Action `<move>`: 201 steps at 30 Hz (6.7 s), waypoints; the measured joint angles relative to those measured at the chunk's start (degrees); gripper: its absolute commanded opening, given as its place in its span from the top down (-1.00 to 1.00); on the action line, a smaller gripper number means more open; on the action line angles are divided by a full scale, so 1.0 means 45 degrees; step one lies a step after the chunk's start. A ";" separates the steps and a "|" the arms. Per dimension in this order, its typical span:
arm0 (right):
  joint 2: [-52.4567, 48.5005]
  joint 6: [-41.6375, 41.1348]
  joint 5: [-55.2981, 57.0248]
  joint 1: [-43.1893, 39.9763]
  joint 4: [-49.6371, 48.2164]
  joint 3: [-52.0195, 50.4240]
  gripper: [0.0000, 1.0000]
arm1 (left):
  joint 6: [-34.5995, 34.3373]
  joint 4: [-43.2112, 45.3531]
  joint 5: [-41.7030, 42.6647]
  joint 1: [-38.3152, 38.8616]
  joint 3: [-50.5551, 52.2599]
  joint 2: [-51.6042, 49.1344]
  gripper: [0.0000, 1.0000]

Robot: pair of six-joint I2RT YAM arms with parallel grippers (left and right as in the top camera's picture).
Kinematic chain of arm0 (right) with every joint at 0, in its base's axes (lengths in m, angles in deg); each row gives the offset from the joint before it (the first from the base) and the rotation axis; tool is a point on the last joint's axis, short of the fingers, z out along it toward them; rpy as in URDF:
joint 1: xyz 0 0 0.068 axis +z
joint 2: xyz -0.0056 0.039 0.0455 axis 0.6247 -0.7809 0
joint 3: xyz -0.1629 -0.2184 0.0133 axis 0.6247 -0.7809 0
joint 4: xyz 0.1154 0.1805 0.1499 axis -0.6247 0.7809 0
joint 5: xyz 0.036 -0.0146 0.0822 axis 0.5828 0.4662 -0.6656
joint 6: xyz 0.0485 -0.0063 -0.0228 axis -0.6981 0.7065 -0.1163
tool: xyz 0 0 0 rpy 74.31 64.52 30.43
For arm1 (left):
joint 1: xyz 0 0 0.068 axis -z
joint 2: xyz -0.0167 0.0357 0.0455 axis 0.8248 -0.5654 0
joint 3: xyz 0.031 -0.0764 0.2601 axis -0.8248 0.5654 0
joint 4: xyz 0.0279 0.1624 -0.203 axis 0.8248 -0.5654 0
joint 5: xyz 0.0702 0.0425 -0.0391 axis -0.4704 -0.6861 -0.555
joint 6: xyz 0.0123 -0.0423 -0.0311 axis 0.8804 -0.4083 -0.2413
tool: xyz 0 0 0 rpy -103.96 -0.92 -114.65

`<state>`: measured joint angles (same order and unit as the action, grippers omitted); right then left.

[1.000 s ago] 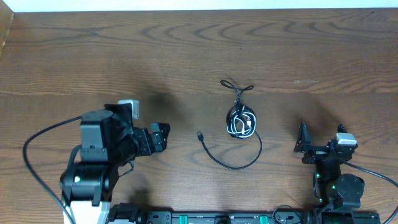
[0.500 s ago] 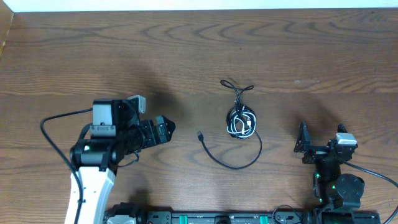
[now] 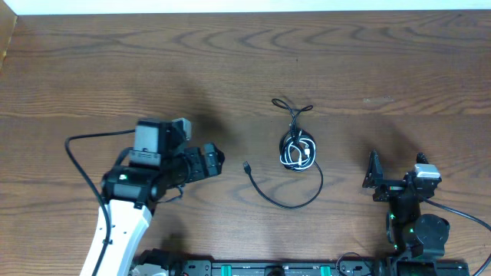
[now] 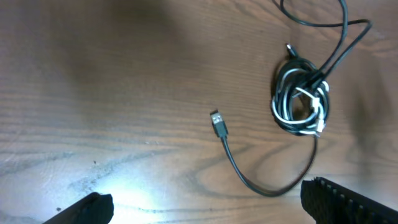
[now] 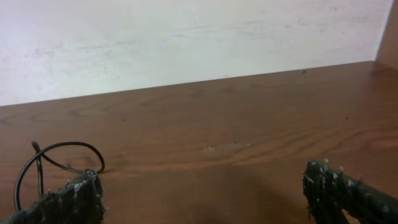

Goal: Untangle cables

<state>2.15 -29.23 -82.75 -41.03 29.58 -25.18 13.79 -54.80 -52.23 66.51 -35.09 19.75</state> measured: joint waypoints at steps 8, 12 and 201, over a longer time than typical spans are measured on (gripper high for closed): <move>0.0000 0.0000 0.0000 0.0000 0.0000 0.0000 -0.99 | -0.1413 0.1753 -0.1540 0.2691 0.0000 -0.0369 -0.99; 0.0000 0.0000 0.0000 0.0000 0.0000 0.0000 -0.99 | -0.2132 0.2987 -0.1773 0.3978 -0.0010 -0.1263 -1.00; 0.0000 0.0000 0.0000 0.0000 -0.0005 0.0000 -0.99 | -0.5887 0.4109 -0.5819 0.7470 -0.0233 -0.1642 0.85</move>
<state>2.15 -29.23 -82.75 -41.03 29.56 -25.18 -12.70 -36.31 -78.42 100.12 -36.14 12.36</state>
